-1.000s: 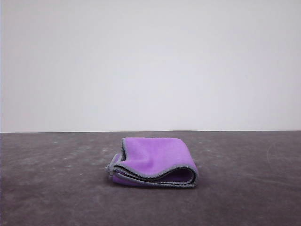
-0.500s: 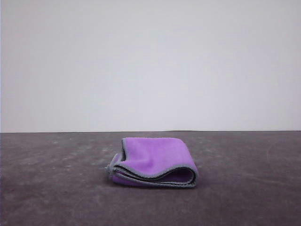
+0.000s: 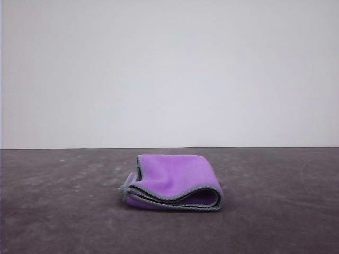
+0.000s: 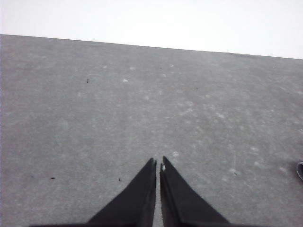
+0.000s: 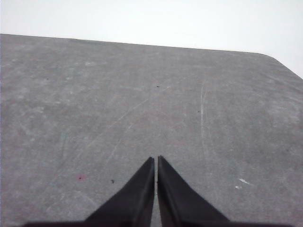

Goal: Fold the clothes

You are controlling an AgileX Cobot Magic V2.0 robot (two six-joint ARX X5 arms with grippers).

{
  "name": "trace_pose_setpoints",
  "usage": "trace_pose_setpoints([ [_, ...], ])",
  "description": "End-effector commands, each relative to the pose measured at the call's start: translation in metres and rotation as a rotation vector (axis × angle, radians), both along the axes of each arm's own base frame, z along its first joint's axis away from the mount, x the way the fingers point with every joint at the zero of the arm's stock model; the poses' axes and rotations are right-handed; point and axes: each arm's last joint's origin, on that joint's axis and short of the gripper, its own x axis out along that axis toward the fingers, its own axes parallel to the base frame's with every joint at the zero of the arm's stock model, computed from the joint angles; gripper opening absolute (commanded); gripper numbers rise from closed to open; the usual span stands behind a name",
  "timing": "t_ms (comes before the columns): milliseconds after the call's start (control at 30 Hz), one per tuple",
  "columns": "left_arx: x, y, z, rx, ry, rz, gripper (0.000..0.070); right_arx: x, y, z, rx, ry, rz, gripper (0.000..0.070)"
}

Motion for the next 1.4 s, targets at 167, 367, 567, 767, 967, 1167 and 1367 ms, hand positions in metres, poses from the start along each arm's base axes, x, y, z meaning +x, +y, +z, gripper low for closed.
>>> trace_pose_setpoints([
  [167,0.0007,0.0,-0.0066,-0.001,0.026,0.003,0.0,0.0003,-0.0003,0.0001,0.009,-0.011,-0.005,0.0007],
  [367,0.0007,0.0,-0.0066,-0.001,0.026,0.003,0.0,0.0003,-0.0003,0.0001,0.009,-0.011,-0.005,0.0007],
  [567,0.0007,0.0,-0.0066,-0.001,0.026,0.003,0.0,0.0003,-0.0003,0.0001,0.009,-0.011,-0.005,0.0007],
  [767,0.0007,0.0,-0.0066,0.0,0.026,0.003,0.0,0.0003,-0.0003,0.0001,0.009,-0.011,-0.005,0.0007],
  [967,0.0007,0.0,-0.0066,-0.001,0.026,0.003,0.0,0.0003,-0.0003,0.0001,0.009,-0.011,-0.005,0.0007],
  [1167,0.0007,0.0,-0.0066,-0.001,0.026,0.003,0.0,0.0003,-0.0003,0.0001,0.009,-0.011,-0.005,0.0007],
  [1367,0.0007,0.0,-0.0066,-0.001,0.026,0.003,0.0,0.0003,-0.0003,0.0001,0.009,-0.011,-0.005,0.0007],
])
